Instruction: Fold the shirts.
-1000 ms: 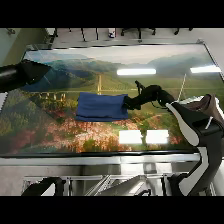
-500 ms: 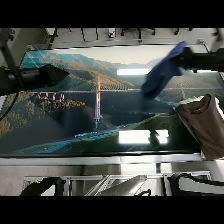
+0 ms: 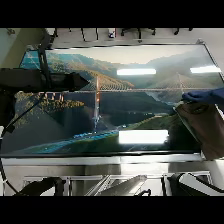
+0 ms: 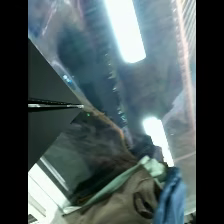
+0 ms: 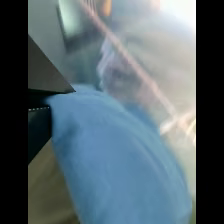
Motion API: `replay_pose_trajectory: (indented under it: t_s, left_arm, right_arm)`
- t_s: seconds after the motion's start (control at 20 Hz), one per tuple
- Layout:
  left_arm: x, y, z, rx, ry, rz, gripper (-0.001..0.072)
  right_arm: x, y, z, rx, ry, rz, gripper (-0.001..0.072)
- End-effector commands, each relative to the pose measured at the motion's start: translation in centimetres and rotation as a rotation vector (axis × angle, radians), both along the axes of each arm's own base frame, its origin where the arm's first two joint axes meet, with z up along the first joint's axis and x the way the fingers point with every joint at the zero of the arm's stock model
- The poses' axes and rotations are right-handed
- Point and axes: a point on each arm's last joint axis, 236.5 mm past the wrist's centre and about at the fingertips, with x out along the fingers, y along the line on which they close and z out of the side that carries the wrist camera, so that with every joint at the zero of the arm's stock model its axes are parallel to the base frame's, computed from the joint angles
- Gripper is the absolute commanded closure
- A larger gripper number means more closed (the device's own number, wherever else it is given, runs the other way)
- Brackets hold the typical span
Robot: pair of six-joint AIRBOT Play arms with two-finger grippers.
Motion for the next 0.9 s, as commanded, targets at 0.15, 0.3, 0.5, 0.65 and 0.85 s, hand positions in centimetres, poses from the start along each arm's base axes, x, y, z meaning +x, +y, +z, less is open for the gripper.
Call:
replay_pose_trajectory:
  t_s: [0.15, 0.3, 0.5, 0.65, 0.85]
  left_arm:
    - [0.3, -2.8, -2.9, 0.01, 0.054, -0.046, 0.0693]
    - [0.4, -3.2, -3.6, 0.016, 0.066, -0.055, 0.0693]
    - [0.4, -3.3, -3.6, 0.016, 0.062, -0.059, 0.0693]
    - [0.4, -3.3, -3.6, 0.016, 0.062, -0.059, 0.0693]
    - [0.4, -3.3, -3.6, 0.015, 0.061, -0.059, 0.0693]
  right_arm:
    - [-11.3, -2.2, -4.9, -0.052, 0.351, -0.246, 0.0698]
    - [-14.3, -2.1, -8.1, -0.052, 0.484, -0.272, 0.0698]
    - [-16.7, -2.5, -12.8, -0.057, 0.602, -0.282, 0.0697]
    - [-15.8, -3.4, -14.4, -0.08, 0.571, -0.286, 0.0289]
    - [-13.2, -3.7, -13.6, -0.082, 0.464, -0.286, 0.0127]
